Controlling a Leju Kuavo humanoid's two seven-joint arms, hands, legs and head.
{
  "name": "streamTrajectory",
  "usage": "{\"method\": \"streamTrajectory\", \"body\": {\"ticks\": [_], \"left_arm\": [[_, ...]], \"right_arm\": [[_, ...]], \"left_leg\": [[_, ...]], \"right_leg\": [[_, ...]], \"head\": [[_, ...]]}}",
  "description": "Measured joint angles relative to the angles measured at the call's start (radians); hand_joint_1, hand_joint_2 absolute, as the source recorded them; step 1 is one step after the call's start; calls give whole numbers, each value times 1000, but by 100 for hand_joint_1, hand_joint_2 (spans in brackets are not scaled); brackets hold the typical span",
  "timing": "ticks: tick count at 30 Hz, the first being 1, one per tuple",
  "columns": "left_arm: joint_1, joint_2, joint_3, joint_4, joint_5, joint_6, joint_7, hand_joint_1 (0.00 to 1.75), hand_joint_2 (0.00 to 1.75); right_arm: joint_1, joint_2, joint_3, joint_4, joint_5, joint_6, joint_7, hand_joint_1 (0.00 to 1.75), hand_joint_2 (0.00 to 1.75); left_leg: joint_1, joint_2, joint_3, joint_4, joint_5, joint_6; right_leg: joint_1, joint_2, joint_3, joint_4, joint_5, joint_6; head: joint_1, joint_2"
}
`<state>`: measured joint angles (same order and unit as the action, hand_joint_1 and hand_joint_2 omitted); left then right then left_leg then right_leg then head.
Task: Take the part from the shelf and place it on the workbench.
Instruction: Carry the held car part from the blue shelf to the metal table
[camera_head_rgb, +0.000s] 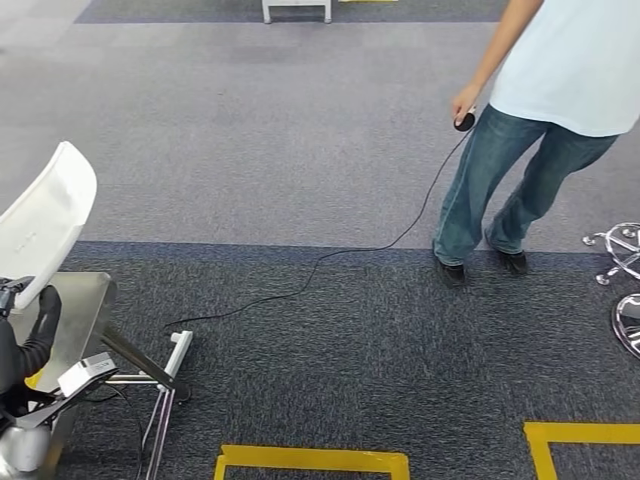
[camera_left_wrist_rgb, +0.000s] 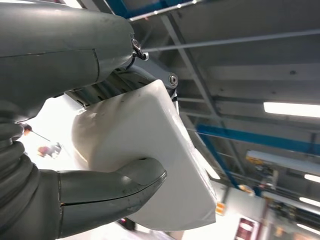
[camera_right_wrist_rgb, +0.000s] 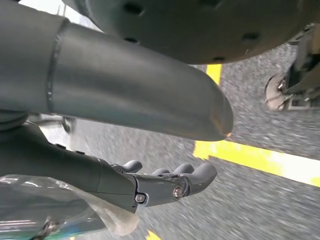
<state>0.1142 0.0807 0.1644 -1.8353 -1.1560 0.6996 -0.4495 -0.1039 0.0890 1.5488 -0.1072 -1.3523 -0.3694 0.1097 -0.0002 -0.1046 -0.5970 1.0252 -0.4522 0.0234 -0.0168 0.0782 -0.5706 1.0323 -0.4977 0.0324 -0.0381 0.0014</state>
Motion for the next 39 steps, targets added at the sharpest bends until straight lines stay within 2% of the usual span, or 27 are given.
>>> {"method": "streamTrajectory", "body": {"ticks": [1, 2, 3, 5, 7, 9, 10, 11, 12, 14, 16, 18, 19, 21, 22, 23, 24, 25, 26, 27, 29, 31, 33, 34, 36, 37, 39], "left_arm": [[-1, 1, 3, 0, -2, 0, 0, 175, 175], [-1, 1, 8, 0, -5, 0, 0, 175, 175], [-1, 1, 13, 0, -8, 0, -1, 175, 175], [-2, 2, 24, -1, -12, 0, -4, 175, 175], [-6, 1, 30, -1, -12, 0, -7, 175, 175], [-7, -1, 36, -1, -13, 0, -14, 175, 175], [-7, -3, 40, -1, -13, 0, -18, 175, 175], [-7, -4, 44, -1, -12, 0, -21, 175, 175], [-7, -5, 48, -1, -12, 0, -23, 175, 175], [-9, -6, 54, -1, -12, 0, -25, 175, 175], [-11, -7, 57, -1, -12, 0, -27, 175, 175], [-10, -8, 61, -3, -12, 0, -28, 175, 175], [-9, -9, 63, -4, -12, 0, -28, 175, 175], [-10, -11, 66, -7, -14, 1, -28, 175, 175], [-11, -12, 66, -7, -15, 1, -28, 175, 175], [-11, -13, 66, -8, -16, 1, -28, 175, 175], [-10, -14, 66, -8, -17, 1, -28, 175, 175], [-9, -15, 66, -8, -18, 1, -27, 175, 175], [-9, -15, 66, -8, -19, 1, -27, 175, 175], [-8, -15, 66, -8, -20, 1, -25, 175, 175], [-9, -15, 66, -8, -24, 1, -22, 175, 175], [-10, -14, 66, -8, -28, 1, -18, 175, 175], [-8, -12, 65, -8, -34, 1, -12, 175, 175], [-6, -12, 64, -8, -37, 1, -7, 175, 175], [-7, -8, 62, -8, -45, 1, 3, 175, 175], [-8, -7, 61, -8, -48, 1, 7, 175, 175], [-8, -5, 57, -8, -51, 1, 13, 175, 175]], "right_arm": [[0, 0, 0, 0, 0, 0, 2, 0, 0], [-1, 0, 0, 0, 0, 0, 4, 0, 0], [-1, 0, 0, 0, 0, -1, 6, 0, 0], [-1, 0, 0, 0, 0, -1, 8, 0, 0], [1, 0, 0, 0, 0, -1, 9, 0, 0], [3, 0, 0, 0, 0, -1, 10, 0, 0], [3, 0, 0, 0, 0, -1, 10, 0, 0], [2, 0, 0, 0, 0, -1, 10, 0, 0], [2, 0, 0, 0, 0, -1, 10, 0, 0], [0, 0, 0, 0, 0, -1, 9, 0, 0], [0, 0, 0, -1, 0, -1, 8, 0, 0], [-1, 0, 0, -1, 0, -1, 6, 0, 0], [-2, 0, 0, -1, -1, -1, 5, 0, 0], [-4, 0, 1, -1, -1, -1, 4, 0, 0], [-4, 0, 1, -1, -1, 0, 3, 0, 0], [-3, 0, 1, -1, -1, 0, 3, 0, 0], [-2, 0, 1, -1, -1, 0, 3, 0, 0], [0, 0, 1, -1, -2, 0, 4, 0, 0], [2, 0, 2, -1, -2, 0, 4, 0, 0], [2, 0, 2, -1, -2, 0, 4, 0, 0], [2, 0, 4, -1, -2, 1, 4, 0, 0], [1, 0, 6, -1, -2, 1, 4, 0, 0], [0, 0, 8, -1, -1, 1, 5, 0, 0], [0, 0, 8, -1, -2, 1, 5, 0, 0], [1, -1, 8, 0, -1, 1, 6, 0, 0], [1, -1, 8, 0, -1, 1, 6, 0, 0], [3, -1, 8, 0, -1, 1, 6, 0, 0]], "left_leg": [[2, -12, -4, 0, 2, -7], [4, -24, -7, -1, 5, -14], [6, -23, -9, -1, 6, -21], [4, 24, -25, 37, -20, -32], [4, 81, -74, 146, -81, -40], [8, 93, -123, 255, -122, -45], [10, 95, -128, 268, -118, -45], [10, 98, -113, 243, -97, -45], [9, 107, -81, 185, -64, -42], [0, 161, -12, 54, -19, -30], [-11, 193, 14, -1, -13, -16], [-11, 168, 12, -7, -11, -7], [-8, 155, 14, -11, -8, -2], [0, 129, 19, -19, -3, 8], [2, 118, 19, -19, -2, 12], [2, 105, 17, -19, -2, 14], [3, 90, 16, -18, -2, 15], [3, 75, 16, -18, -2, 15], [4, 59, 16, -16, -2, 14], [5, 44, 17, -14, -3, 13], [6, 17, 14, -6, -8, 5], [7, -6, 5, 0, -8, -8], [10, -28, -3, -1, -3, -20], [10, -22, -5, 3, -5, -25], [7, 28, -30, 59, -38, -34], [6, 62, -56, 116, -67, -38], [8, 92, -117, 245, -121, -44]], "right_leg": [[1, 5, 7, -11, -3, -3], [2, -5, 12, -14, -2, -7], [2, -17, 14, -18, 0, -12], [1, -44, 19, -25, 4, -25], [2, -73, 22, -28, 2, -34], [5, -102, 23, -28, -1, -37], [5, -117, 24, -27, -3, -38], [6, -131, 26, -27, -5, -37], [6, -144, 30, -27, -7, -35], [11, -167, 37, -27, -14, -29], [16, -190, 43, -27, -20, -20], [18, -212, 48, -29, -25, -10], [17, -203, 48, -26, -32, -4], [13, -147, 23, 31, -70, 6], [12, -113, -6, 90, -99, 9], [11, -94, -43, 159, -127, 10], [10, -85, -76, 218, -143, 11], [10, -82, -96, 245, -140, 11], [10, -79, -97, 234, -117, 10], [8, -71, -79, 184, -78, 10], [1, -28, -24, 53, -16, 9], [-2, 3, 8, -10, -6, 5], [0, -12, 15, -14, -8, -4], [-1, -25, 17, -16, -6, -10], [-4, -51, 21, -21, -5, -22], [-2, -65, 23, -21, -7, -26], [2, -94, 24, -21, -11, -32]], "head": [[0, 0], [-1, 0], [0, 0], [-6, 0], [-12, 0], [-12, 0], [-12, 0], [-12, 0], [-12, 0], [-12, 0], [-12, 0], [-12, 0], [-11, 0], [-6, 0], [-3, 0], [-1, 0], [0, 0], [0, 0], [0, 0], [0, 0], [0, 0], [0, 0], [0, 0], [-1, 0], [-8, 0], [-11, 0], [-13, 0]]}}
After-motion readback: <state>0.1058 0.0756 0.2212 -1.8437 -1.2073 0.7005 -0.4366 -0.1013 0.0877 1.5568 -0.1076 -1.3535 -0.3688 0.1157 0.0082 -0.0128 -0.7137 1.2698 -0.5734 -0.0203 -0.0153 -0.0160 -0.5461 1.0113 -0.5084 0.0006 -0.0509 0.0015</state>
